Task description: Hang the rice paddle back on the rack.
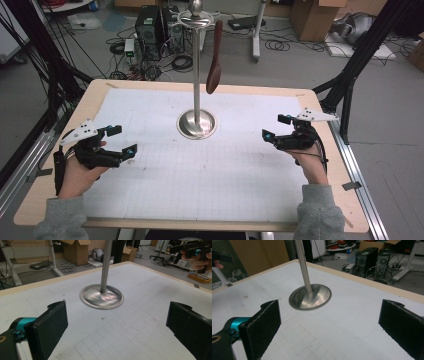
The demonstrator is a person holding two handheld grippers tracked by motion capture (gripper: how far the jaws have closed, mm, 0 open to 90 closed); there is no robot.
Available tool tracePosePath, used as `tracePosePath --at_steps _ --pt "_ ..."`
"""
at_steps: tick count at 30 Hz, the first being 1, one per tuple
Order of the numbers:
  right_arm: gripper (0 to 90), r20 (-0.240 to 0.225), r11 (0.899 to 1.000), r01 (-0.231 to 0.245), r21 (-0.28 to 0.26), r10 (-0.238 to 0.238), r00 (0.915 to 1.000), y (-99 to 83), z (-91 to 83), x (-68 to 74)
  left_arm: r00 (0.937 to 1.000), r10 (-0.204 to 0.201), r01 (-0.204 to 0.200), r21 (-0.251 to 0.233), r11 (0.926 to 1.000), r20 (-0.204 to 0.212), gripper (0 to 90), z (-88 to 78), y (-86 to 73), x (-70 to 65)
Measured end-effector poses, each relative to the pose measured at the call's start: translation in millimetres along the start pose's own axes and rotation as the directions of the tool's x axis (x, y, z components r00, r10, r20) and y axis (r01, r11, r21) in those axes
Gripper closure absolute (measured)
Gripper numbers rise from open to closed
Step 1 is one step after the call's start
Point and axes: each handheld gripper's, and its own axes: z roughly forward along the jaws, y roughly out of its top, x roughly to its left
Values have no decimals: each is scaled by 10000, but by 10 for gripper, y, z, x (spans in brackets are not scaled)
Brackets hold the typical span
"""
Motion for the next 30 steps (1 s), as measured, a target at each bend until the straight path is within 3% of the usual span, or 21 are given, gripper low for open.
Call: tracePosePath --at_steps 12,30 --pt "30 273 9993 -250 262 243 9993 -120 -134 -20 10000 -45 45 -8 10000 27 42 8 -4 -4" --pt "30 825 9970 -755 -193 769 9936 -374 -360 -115 10000 15 -15 -115 9999 12 42 -11 24 -14"
